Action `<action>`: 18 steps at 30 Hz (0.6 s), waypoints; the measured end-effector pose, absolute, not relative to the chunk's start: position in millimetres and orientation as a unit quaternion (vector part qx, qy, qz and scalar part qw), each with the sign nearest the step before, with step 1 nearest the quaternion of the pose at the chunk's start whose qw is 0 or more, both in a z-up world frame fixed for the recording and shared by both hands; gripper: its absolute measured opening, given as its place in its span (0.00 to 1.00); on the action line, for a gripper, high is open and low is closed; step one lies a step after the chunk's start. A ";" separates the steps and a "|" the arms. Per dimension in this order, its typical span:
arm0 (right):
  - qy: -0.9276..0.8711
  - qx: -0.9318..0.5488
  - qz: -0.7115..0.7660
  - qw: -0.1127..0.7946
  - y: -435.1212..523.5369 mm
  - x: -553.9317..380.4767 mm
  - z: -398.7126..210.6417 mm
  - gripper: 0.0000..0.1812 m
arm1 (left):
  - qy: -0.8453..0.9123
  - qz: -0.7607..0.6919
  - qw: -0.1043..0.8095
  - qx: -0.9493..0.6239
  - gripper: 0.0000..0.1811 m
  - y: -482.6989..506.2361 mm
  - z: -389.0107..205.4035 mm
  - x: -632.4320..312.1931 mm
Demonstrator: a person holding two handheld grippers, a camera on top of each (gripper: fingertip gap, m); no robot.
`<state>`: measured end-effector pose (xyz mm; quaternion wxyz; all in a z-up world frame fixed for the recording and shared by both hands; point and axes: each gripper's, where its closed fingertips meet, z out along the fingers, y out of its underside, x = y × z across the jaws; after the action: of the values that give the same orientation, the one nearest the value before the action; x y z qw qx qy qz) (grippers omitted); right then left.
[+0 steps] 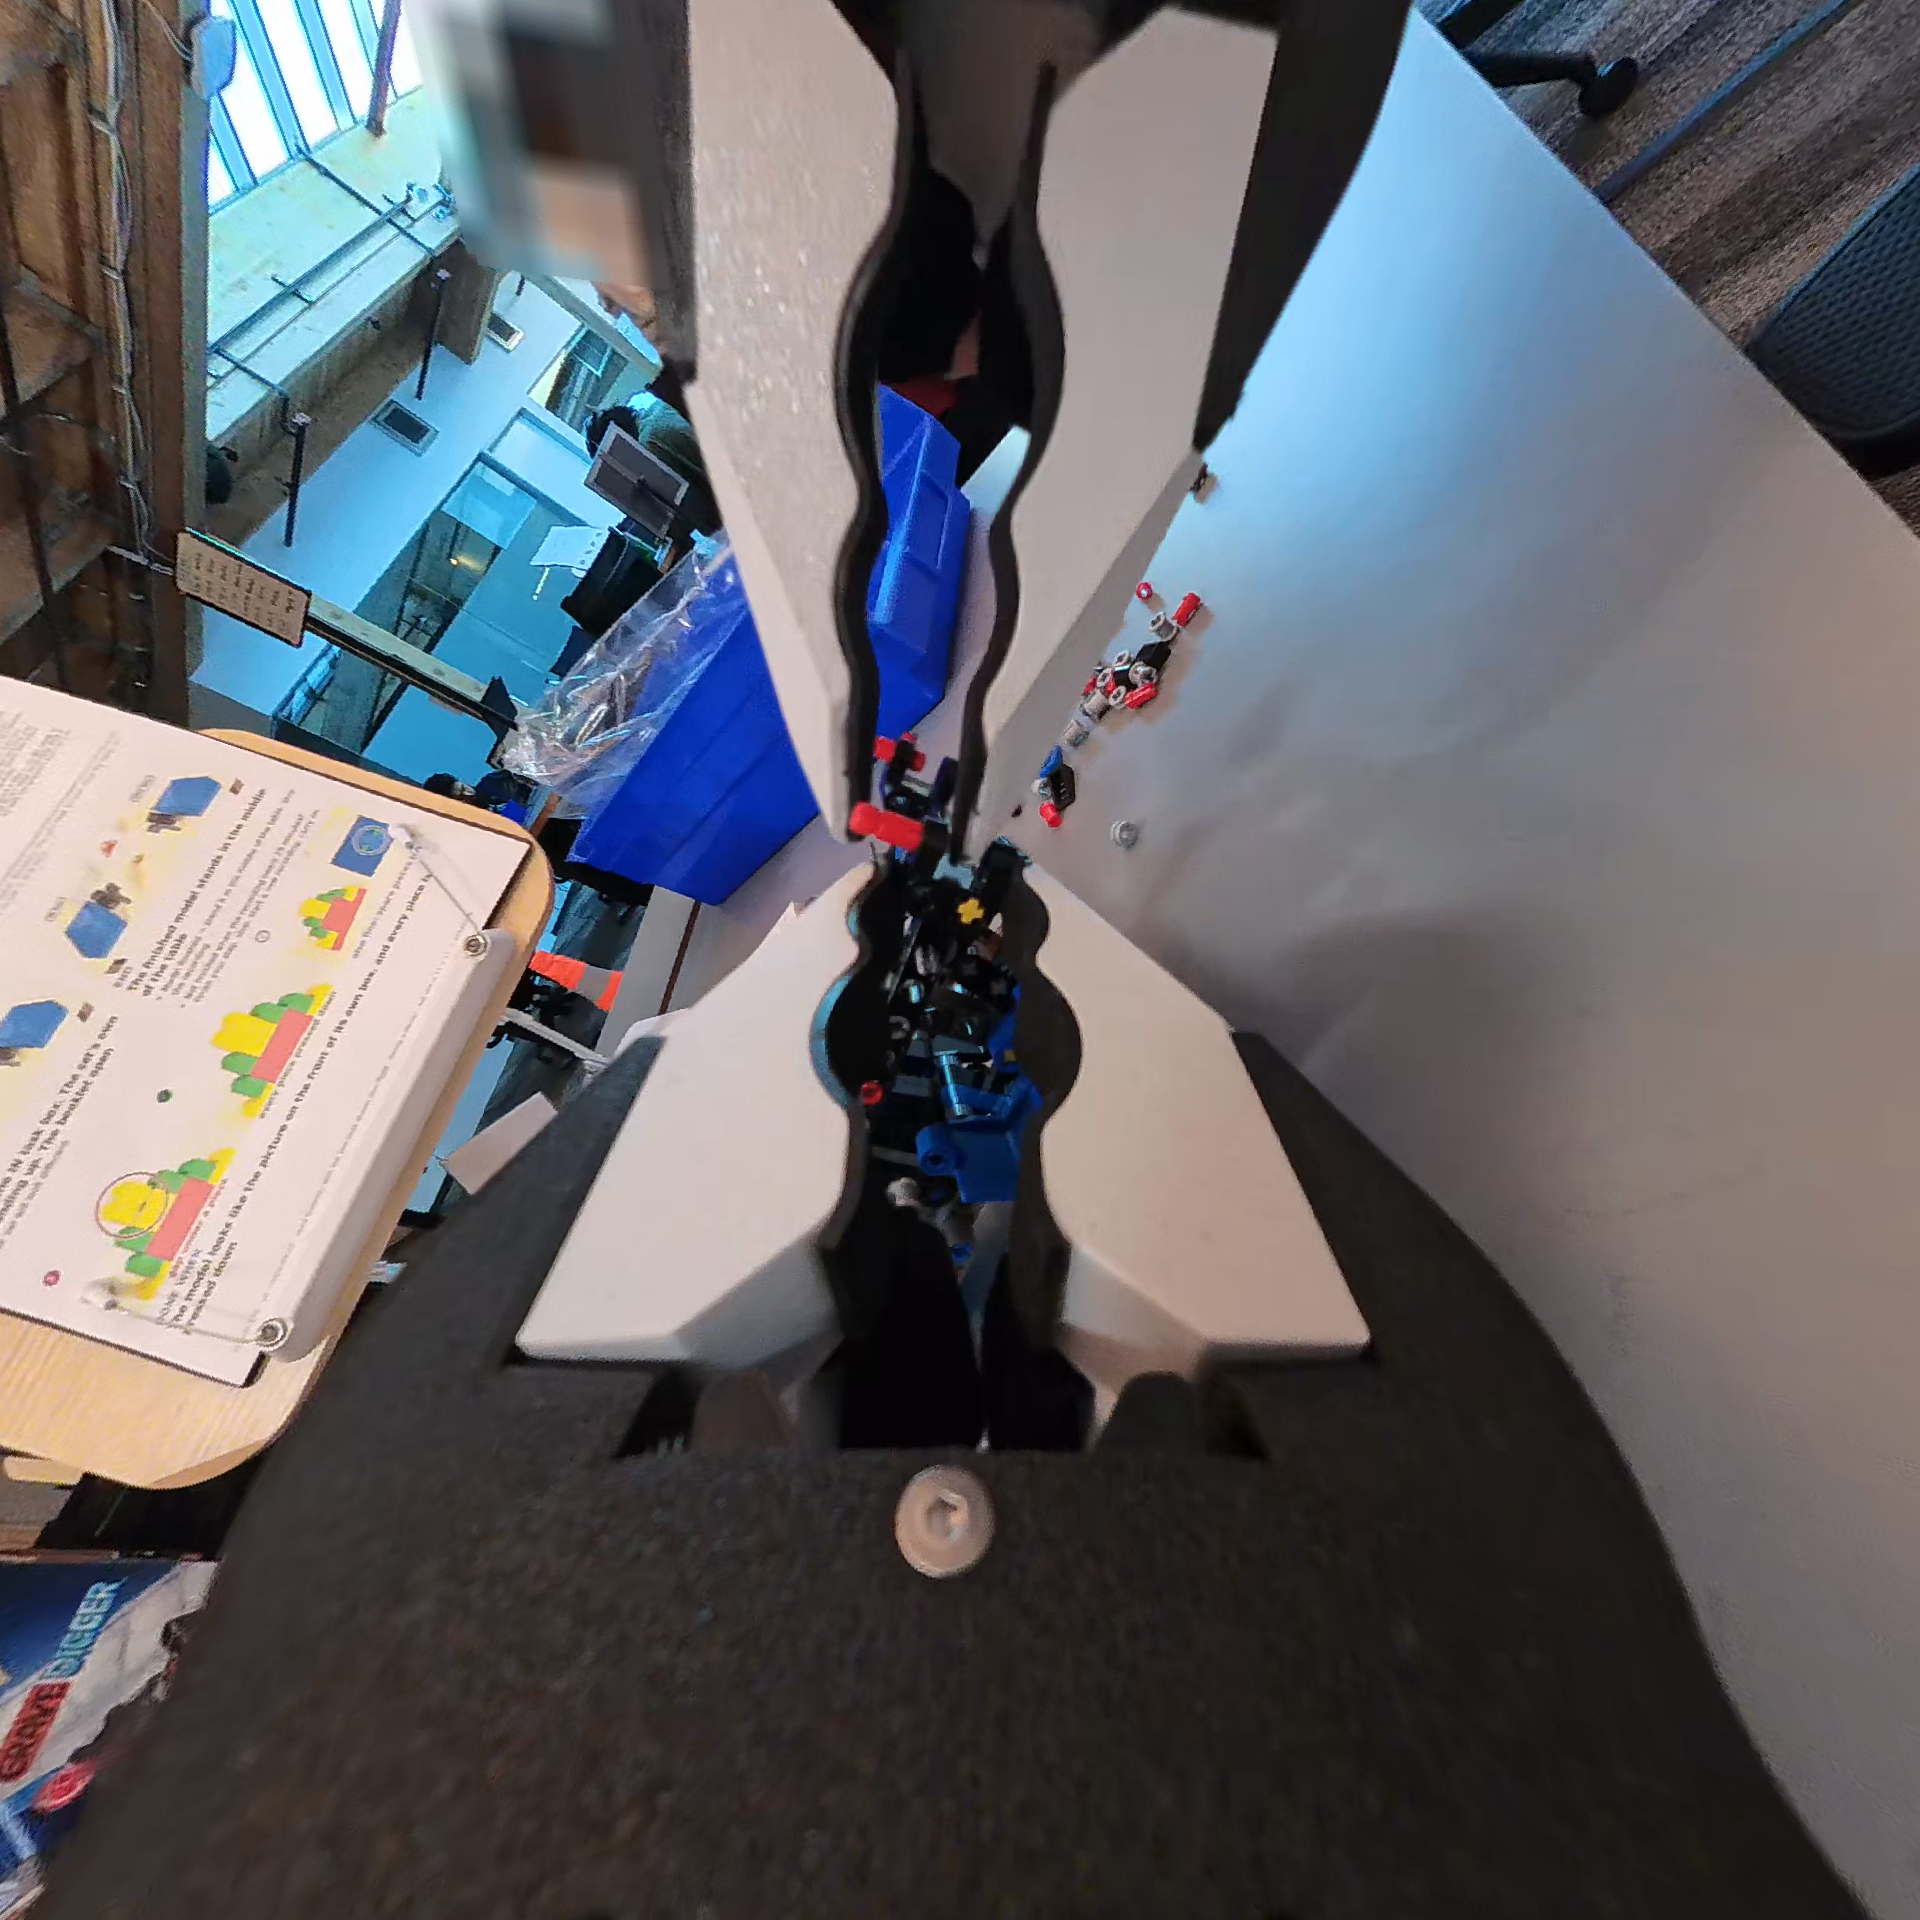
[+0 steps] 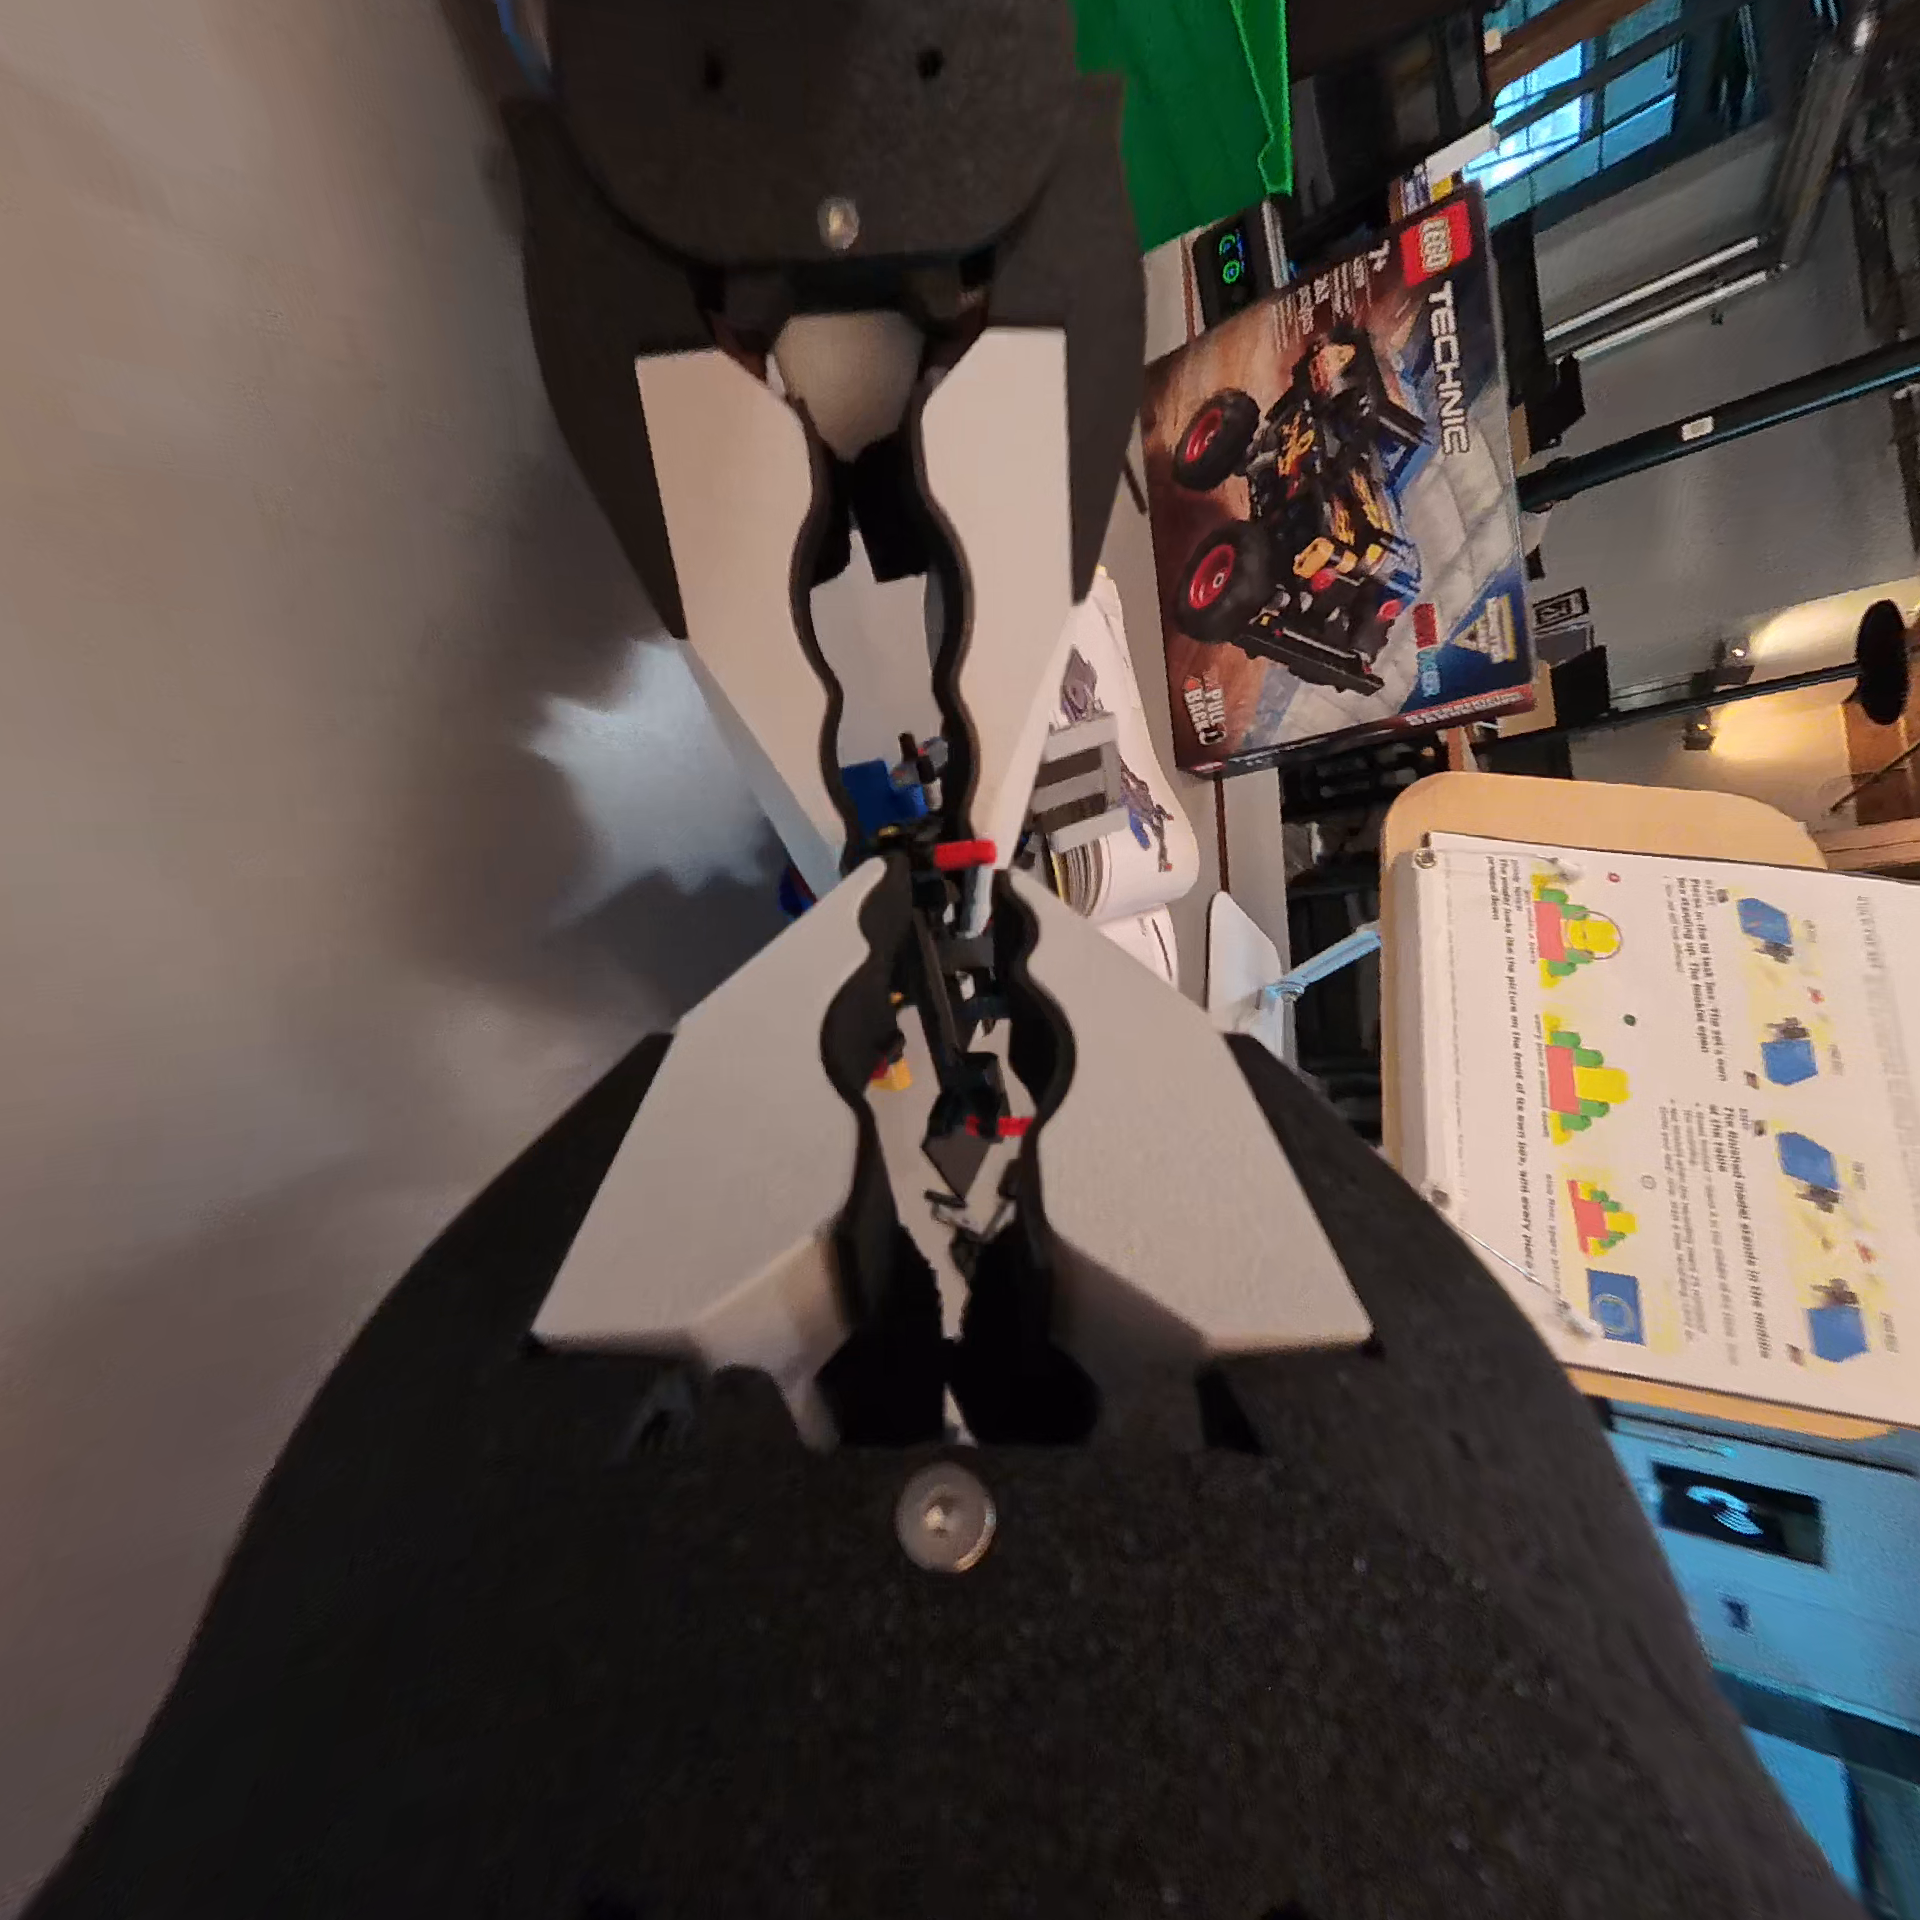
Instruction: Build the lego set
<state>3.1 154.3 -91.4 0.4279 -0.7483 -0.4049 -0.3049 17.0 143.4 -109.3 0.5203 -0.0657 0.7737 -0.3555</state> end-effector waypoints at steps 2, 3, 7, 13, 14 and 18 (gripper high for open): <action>-0.412 -0.742 -0.317 0.423 155.4 5.0 -92.7 0.06 | 0.774 -0.356 0.520 -0.067 0.09 144.2 -108.8 16.9; -0.416 -0.738 -0.321 0.423 156.0 3.7 -92.9 0.05 | 0.773 -0.357 0.520 -0.068 0.09 144.8 -108.4 16.9; -0.425 -0.712 -0.362 0.427 158.7 2.4 -86.5 0.06 | 0.771 -0.361 0.519 -0.073 0.09 146.9 -105.2 17.3; -0.424 -0.699 -0.395 0.420 161.3 6.0 -80.3 0.16 | 0.775 -0.362 0.512 -0.075 0.09 147.6 -107.9 18.4; -0.427 -0.700 -0.392 0.418 161.1 4.9 -81.0 0.15 | 0.776 -0.362 0.511 -0.074 0.09 146.9 -108.2 18.2; -0.451 -0.683 -0.406 0.407 160.7 1.6 -85.8 0.08 | 0.775 -0.359 0.514 -0.074 0.09 147.7 -107.8 18.6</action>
<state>1.6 160.7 -85.8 0.4072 -0.6830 -0.4507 -0.4056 18.6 147.7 -107.8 0.5141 -0.0738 0.7754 -0.3593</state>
